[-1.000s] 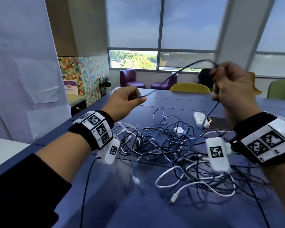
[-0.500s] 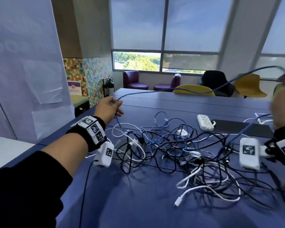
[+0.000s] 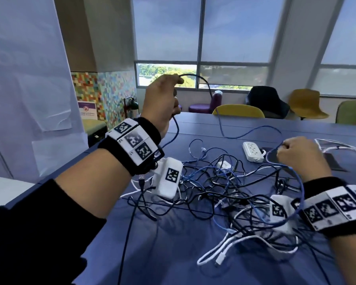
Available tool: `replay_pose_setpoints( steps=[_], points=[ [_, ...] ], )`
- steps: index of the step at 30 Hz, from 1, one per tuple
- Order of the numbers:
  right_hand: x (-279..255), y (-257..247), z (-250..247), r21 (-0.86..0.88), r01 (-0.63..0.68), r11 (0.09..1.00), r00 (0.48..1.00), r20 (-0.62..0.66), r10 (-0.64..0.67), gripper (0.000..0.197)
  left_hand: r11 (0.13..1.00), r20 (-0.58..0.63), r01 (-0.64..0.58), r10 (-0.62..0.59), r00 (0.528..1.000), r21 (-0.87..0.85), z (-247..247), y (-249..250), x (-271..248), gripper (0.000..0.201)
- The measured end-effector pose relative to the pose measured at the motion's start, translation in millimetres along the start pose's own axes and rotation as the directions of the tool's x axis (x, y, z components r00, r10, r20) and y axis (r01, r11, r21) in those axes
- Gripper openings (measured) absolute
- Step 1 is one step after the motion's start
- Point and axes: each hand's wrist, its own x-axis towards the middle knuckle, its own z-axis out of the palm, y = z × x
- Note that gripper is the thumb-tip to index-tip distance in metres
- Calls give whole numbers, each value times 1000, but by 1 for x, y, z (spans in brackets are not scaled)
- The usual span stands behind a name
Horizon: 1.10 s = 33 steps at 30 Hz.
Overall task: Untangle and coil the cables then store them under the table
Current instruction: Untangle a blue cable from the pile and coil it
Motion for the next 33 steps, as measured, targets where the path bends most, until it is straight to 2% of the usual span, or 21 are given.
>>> replay_pose_setpoints(
  steps=[2, 5, 9, 10, 12, 14, 15, 17, 19, 22, 25, 27, 29, 33],
  points=[
    [-2, 1, -16, -37, -43, 998, 993, -109, 39, 36, 992, 40, -82, 78, 996, 96, 3, 6, -1, 22],
    [-6, 1, -41, -82, -49, 995, 947, -321, 20, 38, 946, 108, -209, 187, 976, 248, 8, 7, -6, 21],
    [-18, -25, -62, -146, 86, 986, 887, -440, -142, 29, 920, 214, -246, 185, 959, 306, 21, -3, -23, 15],
    [-24, -34, -61, -163, 140, 977, 875, -442, -199, 32, 920, 248, -244, 170, 954, 308, 26, -7, -29, 15],
    [-37, -52, -53, -221, 255, 941, 852, -410, -327, 56, 916, 299, -246, 149, 942, 318, 34, -13, -38, 14],
    [-48, -67, -43, -237, 382, 893, 841, -311, -442, 87, 898, 352, -262, 132, 927, 354, 40, -19, -44, 14],
    [-52, -74, -38, -184, 469, 864, 828, -247, -503, 97, 887, 390, -269, 111, 914, 376, 42, -22, -46, 14],
    [-55, -87, -26, 61, 620, 782, 781, -145, -608, 95, 861, 461, -275, 53, 886, 429, 45, -28, -49, 13],
    [-54, -93, -11, 290, 647, 705, 755, -122, -644, 76, 848, 477, -251, -2, 879, 466, 44, -30, -53, 13],
    [-45, -88, 4, 357, 661, 660, 748, -253, -613, 39, 862, 451, -190, -49, 891, 470, 35, -30, -54, 16],
    [-33, -77, 2, 365, 619, 695, 785, -297, -543, 17, 879, 447, -83, -155, 881, 469, 19, -32, -52, 18],
    [-27, -70, -5, 417, 571, 708, 820, -337, -463, 13, 864, 466, -76, -192, 863, 498, 9, -36, -53, 24],
    [-19, -62, -12, 463, 515, 721, 851, -376, -366, 13, 834, 485, -123, -187, 854, 538, -2, -38, -52, 24],
    [5, -33, -20, 528, 353, 772, 900, -418, -126, 15, 768, 449, -146, -199, 871, 623, -27, -47, -40, 19]
  ],
)
